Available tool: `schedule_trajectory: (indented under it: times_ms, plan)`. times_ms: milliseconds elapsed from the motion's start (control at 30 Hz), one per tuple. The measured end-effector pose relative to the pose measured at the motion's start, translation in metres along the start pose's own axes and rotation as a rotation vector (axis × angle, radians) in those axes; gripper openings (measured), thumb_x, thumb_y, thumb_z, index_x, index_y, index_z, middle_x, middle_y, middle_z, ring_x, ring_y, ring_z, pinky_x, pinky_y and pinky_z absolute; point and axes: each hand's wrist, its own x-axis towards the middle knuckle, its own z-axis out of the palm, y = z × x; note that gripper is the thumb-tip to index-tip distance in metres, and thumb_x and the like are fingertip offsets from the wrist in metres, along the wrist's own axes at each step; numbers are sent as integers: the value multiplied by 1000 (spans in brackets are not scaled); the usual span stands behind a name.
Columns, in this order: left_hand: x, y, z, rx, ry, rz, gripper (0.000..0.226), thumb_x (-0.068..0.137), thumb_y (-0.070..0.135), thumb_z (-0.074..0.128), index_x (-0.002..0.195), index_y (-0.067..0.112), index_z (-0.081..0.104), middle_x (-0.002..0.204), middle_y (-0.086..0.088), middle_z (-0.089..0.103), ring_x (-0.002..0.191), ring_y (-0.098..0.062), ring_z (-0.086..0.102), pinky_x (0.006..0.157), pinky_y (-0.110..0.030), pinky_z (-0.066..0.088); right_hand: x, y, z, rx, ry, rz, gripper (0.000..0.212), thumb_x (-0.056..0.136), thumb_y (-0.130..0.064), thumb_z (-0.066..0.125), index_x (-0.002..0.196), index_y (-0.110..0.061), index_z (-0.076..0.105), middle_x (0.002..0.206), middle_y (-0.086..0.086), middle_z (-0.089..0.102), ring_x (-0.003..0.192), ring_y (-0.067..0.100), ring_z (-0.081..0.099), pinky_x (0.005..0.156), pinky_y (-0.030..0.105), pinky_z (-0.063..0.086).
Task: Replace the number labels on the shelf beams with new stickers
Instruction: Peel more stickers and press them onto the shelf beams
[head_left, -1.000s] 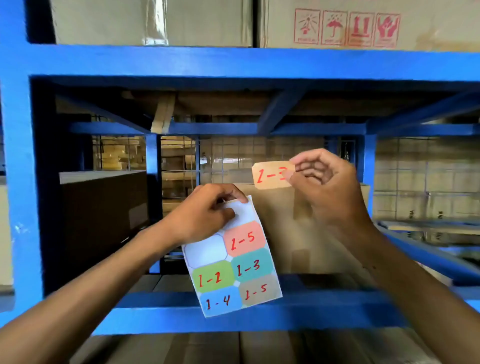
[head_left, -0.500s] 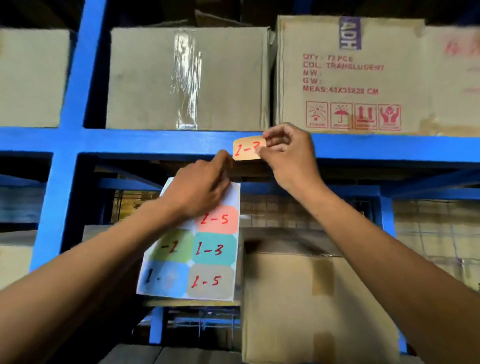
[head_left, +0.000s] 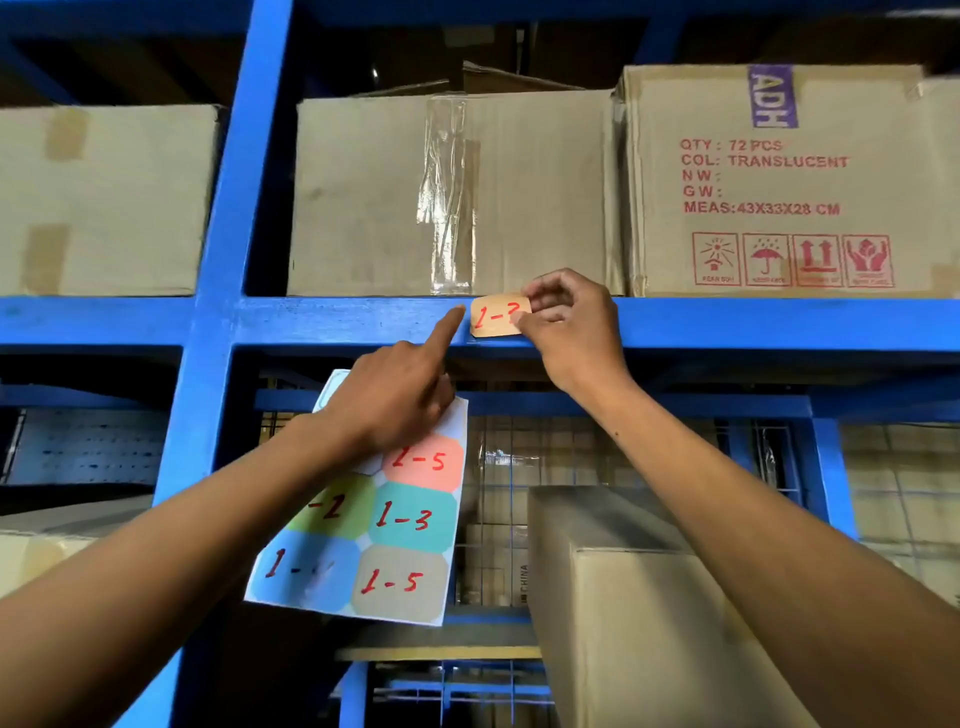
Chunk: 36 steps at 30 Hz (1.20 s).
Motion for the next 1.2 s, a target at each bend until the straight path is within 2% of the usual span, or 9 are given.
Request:
schedule_trajectory:
  times_ms: [167,367,633,800,900,1033,1200]
  plan:
    - [5,-17,6,22,-13,35,75,91,28,43,148,26,-5,97,-17,64,85,-39,56,66,-41,40,0,1,6,20,27,-7,21,75,-2,74,86,-15,61,85,-1,63,75,8,60,71,18,55]
    - [7,-21,14,-1,9,62,79,88,26,45,148,27,-6,93,-15,65,83,-39,55,62,-40,38,-4,2,7,18,31,-10,22,75,-3,75,87,-15,61,84,-5,62,75,4,60,69,13,54]
    - [14,-15,20,-6,15,98,81,85,24,47,147,29,-4,86,-16,64,76,-39,56,55,-36,33,-7,2,9,18,59,-28,23,74,1,73,82,-15,59,80,-2,61,71,8,59,70,21,55]
    - [18,-11,25,48,-19,87,85,85,23,47,147,28,-10,90,-17,62,79,-38,55,56,-35,30,-6,2,9,-8,65,-33,27,74,2,72,77,-20,57,75,-4,59,70,11,59,68,21,54]
    - [17,-9,24,83,-27,76,87,85,23,49,147,27,-12,89,-17,60,78,-37,54,57,-34,28,-6,1,10,-44,63,-29,22,76,1,72,80,-18,60,73,-6,59,69,10,60,65,18,53]
    - [17,-9,20,112,-60,55,88,84,22,50,146,28,-12,78,-9,48,66,-29,41,57,-35,29,-5,-1,11,-114,89,-34,18,76,-2,71,83,-16,62,71,-11,59,65,5,60,58,11,50]
    - [17,-12,19,145,-82,64,90,84,23,51,146,29,-15,71,-4,37,58,-24,34,53,-33,25,-3,1,11,-143,104,13,17,75,-5,73,84,-15,64,72,-8,61,63,2,58,54,5,46]
